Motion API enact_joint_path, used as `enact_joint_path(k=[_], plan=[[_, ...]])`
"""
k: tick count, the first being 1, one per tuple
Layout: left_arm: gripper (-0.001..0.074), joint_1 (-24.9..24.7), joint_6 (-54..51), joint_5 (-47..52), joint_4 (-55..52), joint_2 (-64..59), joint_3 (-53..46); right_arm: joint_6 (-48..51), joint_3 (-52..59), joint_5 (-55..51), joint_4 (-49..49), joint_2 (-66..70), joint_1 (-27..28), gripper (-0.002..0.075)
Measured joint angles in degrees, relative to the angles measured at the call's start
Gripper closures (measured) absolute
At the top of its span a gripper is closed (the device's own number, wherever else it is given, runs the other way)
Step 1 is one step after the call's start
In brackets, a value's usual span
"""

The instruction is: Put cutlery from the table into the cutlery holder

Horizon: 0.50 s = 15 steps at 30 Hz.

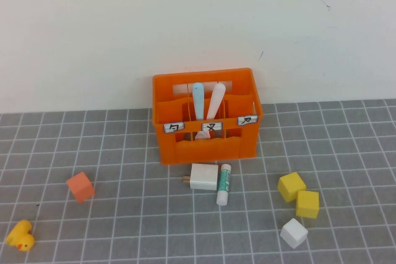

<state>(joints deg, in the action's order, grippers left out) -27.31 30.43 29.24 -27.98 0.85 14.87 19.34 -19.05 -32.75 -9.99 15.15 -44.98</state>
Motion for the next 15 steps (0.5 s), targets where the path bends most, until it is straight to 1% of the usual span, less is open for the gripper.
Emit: enact_joint_path(k=[7,9,12,15], plan=[[0.0735,0.0,0.1,0.2,0.0,0.0,-0.4,0.0,0.0,-0.7,0.0,0.0,0.0,0.0727],[0.0735,0.7,0.3,1.6,-0.3,0.0,-0.6,0.0,0.0,-0.9,0.0,0.0,0.0,0.0727],[0.0735,3.8,0.2,3.2,2.1,0.0,-0.6,0.0,0.0,-0.9,0.0,0.0,0.0,0.0727],[0.0735,8.3,-3.9,3.3,6.1,0.0,-0.6,0.0,0.0,-0.9,0.0,0.0,0.0,0.0727]])
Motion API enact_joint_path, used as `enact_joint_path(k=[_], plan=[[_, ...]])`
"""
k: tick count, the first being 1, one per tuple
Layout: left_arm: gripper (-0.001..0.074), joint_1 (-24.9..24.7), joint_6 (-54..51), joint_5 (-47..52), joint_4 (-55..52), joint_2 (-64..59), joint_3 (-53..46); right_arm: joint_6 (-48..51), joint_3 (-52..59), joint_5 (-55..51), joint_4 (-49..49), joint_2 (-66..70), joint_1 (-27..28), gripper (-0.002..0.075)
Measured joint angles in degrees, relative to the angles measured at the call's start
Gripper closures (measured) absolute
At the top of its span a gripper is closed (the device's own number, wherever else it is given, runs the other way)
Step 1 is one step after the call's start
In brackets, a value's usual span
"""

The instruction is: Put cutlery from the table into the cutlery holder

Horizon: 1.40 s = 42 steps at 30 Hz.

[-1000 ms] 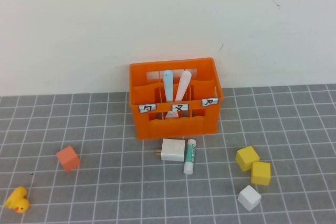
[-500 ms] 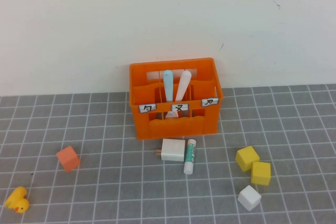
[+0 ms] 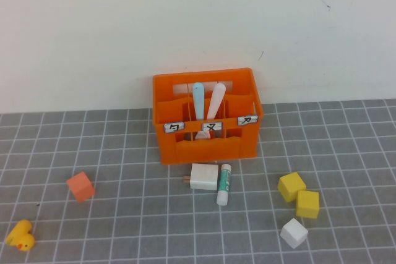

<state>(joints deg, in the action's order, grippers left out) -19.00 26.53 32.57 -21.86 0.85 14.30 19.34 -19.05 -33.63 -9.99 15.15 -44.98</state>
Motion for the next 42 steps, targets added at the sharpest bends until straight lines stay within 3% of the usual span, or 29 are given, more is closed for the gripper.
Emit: enact_joint_path(k=[7,14,20,42], plan=[[0.0735,10.7,-12.4,-3.1,13.8,0.0,-3.4,-0.1,0.0,0.0,0.0,0.0,0.0,0.0727],[0.0735,16.4,-21.6,-19.7,23.1,0.0,-15.1,0.0,0.0,0.0,0.0,0.0,0.0,0.0727],[0.0735,17.5,-21.2,-14.0,26.1,0.0,-15.7,0.0,0.0,-0.3,0.0,0.0,0.0,0.0727],[0.0735,16.8,-21.6,-13.4,27.2,0.0,-15.7,-0.1,0.0,-0.4,-0.1,0.0,0.0,0.0727]])
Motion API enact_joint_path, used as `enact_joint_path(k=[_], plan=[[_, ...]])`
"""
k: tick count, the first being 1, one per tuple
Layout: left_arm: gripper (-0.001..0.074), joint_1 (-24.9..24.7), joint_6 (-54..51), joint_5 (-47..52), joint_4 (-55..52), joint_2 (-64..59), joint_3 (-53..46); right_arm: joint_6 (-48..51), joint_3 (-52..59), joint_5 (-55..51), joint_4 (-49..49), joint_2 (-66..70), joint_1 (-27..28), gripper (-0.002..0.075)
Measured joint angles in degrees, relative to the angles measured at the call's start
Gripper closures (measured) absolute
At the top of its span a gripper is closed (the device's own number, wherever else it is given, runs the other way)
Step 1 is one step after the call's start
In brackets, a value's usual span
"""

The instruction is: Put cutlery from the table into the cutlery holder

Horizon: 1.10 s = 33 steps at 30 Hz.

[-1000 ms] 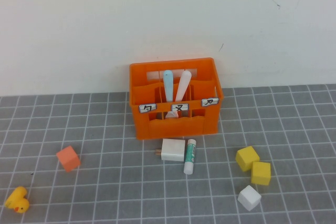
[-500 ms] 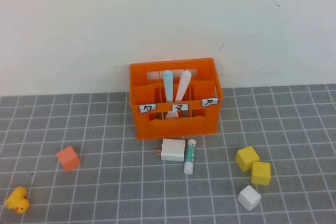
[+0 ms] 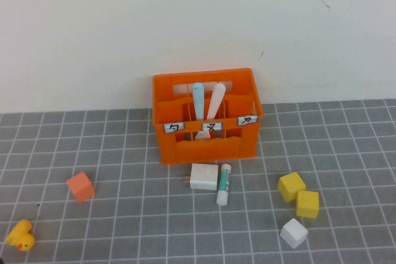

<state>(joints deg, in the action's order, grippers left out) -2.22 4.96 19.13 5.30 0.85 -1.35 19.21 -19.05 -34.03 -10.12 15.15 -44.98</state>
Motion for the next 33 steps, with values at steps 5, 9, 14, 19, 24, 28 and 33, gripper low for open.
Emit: enact_joint_path(k=[5,9,14,19,24,28,33], plan=[[0.0735,-1.8,0.0,0.0,0.0,0.0,0.0,0.0,0.0,0.0,0.0,0.0,0.0,0.0727],[0.0735,-1.8,0.0,0.1,0.1,0.0,0.0,0.0,0.0,0.0,0.0,0.0,0.0,0.0727],[0.0735,-1.8,0.0,0.1,0.1,0.0,0.0,0.0,0.0,0.0,0.0,0.0,0.0,0.0727],[0.0735,-1.8,-0.1,0.1,0.1,0.0,0.0,0.0,0.0,0.0,0.0,0.0,0.0,0.0727],[0.0735,-1.8,-0.3,0.1,0.1,0.0,0.0,0.0,0.0,0.0,0.0,0.0,0.0,0.0727],[0.0735,-1.8,-0.3,0.1,0.1,0.0,0.0,0.0,0.0,0.0,0.0,0.0,0.0,0.0727],[0.0735,-1.8,-0.3,0.1,0.1,0.0,0.0,0.0,0.0,-0.4,0.0,-0.8,0.2,0.0727]])
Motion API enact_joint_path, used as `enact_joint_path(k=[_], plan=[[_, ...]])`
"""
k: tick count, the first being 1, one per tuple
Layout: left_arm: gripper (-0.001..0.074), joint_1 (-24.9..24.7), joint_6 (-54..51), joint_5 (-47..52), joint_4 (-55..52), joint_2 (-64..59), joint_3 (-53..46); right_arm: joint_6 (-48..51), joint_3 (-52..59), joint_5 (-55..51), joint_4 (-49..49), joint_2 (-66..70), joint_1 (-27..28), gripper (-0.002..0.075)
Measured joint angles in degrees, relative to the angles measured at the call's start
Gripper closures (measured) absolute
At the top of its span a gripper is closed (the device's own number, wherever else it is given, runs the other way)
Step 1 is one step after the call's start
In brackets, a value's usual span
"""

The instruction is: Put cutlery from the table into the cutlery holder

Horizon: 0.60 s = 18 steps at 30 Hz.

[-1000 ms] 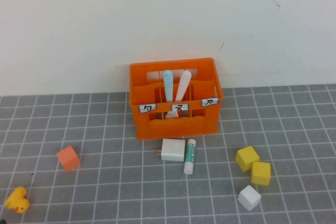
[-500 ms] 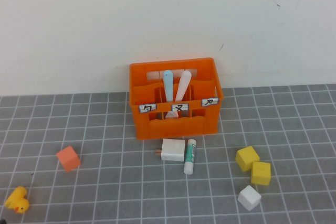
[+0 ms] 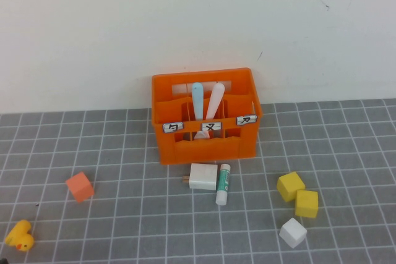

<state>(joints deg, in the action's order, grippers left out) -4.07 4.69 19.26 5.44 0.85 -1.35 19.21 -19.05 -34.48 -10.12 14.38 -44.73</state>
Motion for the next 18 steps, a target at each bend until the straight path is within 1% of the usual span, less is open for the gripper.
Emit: enact_joint_path(k=[2,5,8,9,10,12,15,18], plan=[[0.0735,-0.1,0.0,0.0,0.0,0.0,0.0,0.0,0.0,-0.1,0.1,-0.8,1.2,0.0727],[0.0735,-0.3,0.0,0.0,0.0,0.0,0.0,0.0,0.0,0.9,1.0,-2.6,5.6,0.0727],[0.0735,-0.4,0.0,0.0,0.0,0.0,0.0,0.0,0.1,3.1,1.6,-5.4,12.5,0.0727],[0.0735,-0.4,0.0,0.0,0.0,0.0,0.0,0.0,0.1,3.6,1.6,-6.4,15.9,0.0727],[0.0735,-0.4,0.0,0.0,0.0,0.0,0.0,0.0,0.1,3.7,1.6,-7.2,17.7,0.0727],[0.0735,-0.4,0.0,0.0,0.0,0.0,0.0,-0.7,0.3,4.0,1.6,-9.2,24.2,0.0727],[0.0735,-0.4,0.0,0.0,0.0,0.0,0.0,-2.1,2.1,4.4,1.6,-11.9,31.9,0.0727],[0.0735,-0.4,0.0,0.0,0.0,0.0,0.0,-2.9,4.8,4.5,1.8,-14.5,38.0,0.0727]])
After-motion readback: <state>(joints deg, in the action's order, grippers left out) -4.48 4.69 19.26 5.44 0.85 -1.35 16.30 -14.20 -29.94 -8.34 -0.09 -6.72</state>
